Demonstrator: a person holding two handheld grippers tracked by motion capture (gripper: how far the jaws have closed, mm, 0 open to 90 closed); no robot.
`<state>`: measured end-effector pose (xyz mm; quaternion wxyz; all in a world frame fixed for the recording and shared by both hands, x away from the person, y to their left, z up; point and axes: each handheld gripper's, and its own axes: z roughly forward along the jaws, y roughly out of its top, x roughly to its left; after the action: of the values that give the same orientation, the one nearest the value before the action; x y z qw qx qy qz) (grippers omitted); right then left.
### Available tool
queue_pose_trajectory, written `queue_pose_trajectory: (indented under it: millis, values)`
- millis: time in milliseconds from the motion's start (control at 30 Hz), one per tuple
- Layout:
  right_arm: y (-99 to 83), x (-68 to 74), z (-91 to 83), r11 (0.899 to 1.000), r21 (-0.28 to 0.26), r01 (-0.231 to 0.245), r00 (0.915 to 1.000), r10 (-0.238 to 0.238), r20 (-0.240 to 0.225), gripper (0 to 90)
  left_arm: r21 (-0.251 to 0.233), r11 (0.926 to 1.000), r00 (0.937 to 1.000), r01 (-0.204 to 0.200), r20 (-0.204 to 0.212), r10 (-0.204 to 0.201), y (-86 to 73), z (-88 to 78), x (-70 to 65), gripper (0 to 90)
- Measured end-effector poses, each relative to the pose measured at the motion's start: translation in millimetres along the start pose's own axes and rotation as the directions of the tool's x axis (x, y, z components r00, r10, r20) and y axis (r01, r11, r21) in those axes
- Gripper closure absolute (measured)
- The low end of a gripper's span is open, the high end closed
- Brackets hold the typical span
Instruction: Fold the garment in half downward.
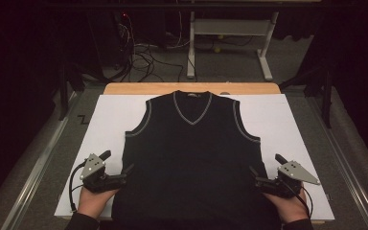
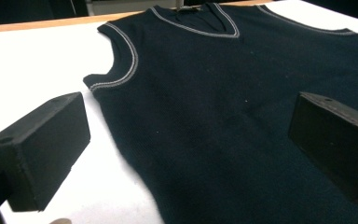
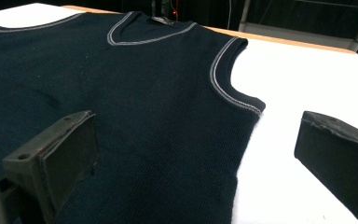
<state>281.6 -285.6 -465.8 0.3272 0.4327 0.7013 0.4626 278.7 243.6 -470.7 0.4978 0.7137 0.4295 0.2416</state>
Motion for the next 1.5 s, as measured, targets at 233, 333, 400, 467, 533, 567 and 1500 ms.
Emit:
queue_pose_trajectory:
  millis: [233, 333, 400, 467, 533, 567, 1500]
  values:
    - [0.7, 0.7, 1.3, 1.0, -0.001, 0.0, 1.0, 0.0, 0.001, 0.1, -0.017, 0.9998, 0.9999, -0.005, 0.011, 0.006, 1.7, 0.0, -1.9, 0.0]
    - [0.7, 1.4, 1.0, 1.0, -0.002, 0.012, 0.9999, -0.012, -0.008, 0.1, -0.033, 0.9994, 0.9988, 0.009, 0.048, -0.007, 2.4, -1.1, -1.7, 0.0]
    - [1.6, 1.0, 0.6, 1.0, -0.011, 0.006, 0.9999, -0.006, -0.01, 0.1, -0.04, 0.9992, 0.9983, 0.005, 0.059, -0.002, 3.1, -1.0, -3.3, 0.0]
    - [2.0, 1.1, 0.3, 1.0, -0.015, 0.008, 0.9999, -0.008, -0.009, 0.1, -0.038, 0.9993, 0.9982, 0.001, 0.06, 0.001, 3.3, -1.2, -4.3, 0.0]
    - [2.4, 1.4, 0.1, 1.0, -0.021, 0.01, 0.9998, -0.01, -0.015, 0.1, -0.044, 0.999, 0.9981, -0.002, 0.061, 0.005, 3.4, -1.1, -4.9, 0.0]
    - [2.4, 1.4, 0.1, 1.0, -0.021, 0.01, 0.9998, -0.01, -0.015, 0.1, -0.044, 0.999, 0.9981, -0.002, 0.061, 0.005, 3.4, -1.1, -4.9, 0.0]
    - [6.8, 8.4, 2.8, 0.999, -0.02, 0.034, 0.9992, -0.035, -0.019, 0.2, -0.064, 0.9973, 0.9981, 0.034, 0.053, -0.031, 5.1, -5.5, -0.7, 0.0]
